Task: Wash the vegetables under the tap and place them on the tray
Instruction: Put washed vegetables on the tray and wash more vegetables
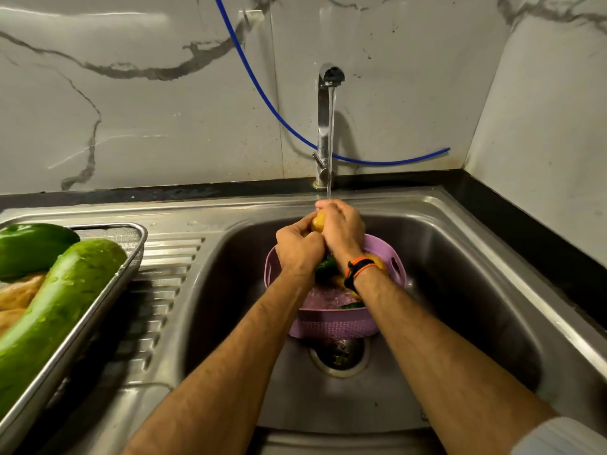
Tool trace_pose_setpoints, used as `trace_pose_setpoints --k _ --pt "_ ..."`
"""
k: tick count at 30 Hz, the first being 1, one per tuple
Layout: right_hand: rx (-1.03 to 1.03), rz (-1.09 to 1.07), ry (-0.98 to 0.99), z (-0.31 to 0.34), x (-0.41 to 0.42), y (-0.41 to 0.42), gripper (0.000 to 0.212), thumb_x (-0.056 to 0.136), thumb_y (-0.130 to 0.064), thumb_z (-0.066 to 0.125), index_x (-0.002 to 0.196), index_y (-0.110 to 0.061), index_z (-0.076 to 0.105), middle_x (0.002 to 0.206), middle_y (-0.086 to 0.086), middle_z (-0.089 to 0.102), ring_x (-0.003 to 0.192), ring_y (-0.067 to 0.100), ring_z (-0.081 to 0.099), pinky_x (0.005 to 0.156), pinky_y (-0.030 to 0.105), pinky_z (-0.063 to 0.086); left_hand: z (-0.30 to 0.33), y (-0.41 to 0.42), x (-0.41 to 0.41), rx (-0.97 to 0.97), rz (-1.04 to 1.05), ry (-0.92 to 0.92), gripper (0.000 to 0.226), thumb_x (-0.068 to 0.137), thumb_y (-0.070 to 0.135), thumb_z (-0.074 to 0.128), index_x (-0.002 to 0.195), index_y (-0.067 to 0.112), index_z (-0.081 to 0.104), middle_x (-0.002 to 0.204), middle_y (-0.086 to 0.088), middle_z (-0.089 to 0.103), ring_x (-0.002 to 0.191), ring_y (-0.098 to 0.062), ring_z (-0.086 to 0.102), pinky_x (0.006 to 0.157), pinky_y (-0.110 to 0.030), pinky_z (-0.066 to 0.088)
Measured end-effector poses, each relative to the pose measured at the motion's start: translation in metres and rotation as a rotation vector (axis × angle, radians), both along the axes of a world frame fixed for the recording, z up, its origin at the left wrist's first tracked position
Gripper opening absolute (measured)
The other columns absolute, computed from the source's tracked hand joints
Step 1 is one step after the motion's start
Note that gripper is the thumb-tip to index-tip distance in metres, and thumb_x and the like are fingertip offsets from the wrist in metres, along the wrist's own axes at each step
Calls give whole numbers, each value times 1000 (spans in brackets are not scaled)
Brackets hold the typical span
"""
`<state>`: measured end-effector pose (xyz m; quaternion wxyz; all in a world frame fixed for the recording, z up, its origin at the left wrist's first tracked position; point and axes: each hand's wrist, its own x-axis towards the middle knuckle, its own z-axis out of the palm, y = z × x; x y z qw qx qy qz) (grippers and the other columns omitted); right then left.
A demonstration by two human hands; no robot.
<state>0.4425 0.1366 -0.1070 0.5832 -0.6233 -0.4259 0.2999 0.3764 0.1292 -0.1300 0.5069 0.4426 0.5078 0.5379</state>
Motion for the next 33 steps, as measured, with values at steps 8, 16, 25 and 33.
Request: trace_pose_setpoints --k 8,16,25,33 --pt "7 157 12 -9 9 -1 26 100 -24 49 115 -13 67 101 2 64 92 16 59 87 36 50 2 3 -3 -4 8 -7 40 84 -9 64 117 12 72 104 -8 75 101 -22 70 91 -45 58" --pt "-110 265 390 -1 31 4 30 99 -25 52 105 -5 72 100 8 70 87 17 63 65 25 52 5 0 -6 -5 -111 1 38 88 -4 67 124 10 67 110 -8 73 97 -18 71 83 -33 61" --pt "-74 181 816 -4 29 2 15 89 -3 58 100 3 67 105 18 62 89 25 61 69 31 56 7 6 -5 -181 -97 -294 29 98 -4 52 126 -2 59 120 -20 63 104 -32 69 79 -33 62" --pt "-68 210 733 -4 32 -3 24 90 -5 53 107 5 68 110 22 67 98 30 64 76 32 56 3 4 -7 -113 -164 -185 45 82 4 77 124 -3 62 112 -19 71 101 -31 71 92 -45 58"
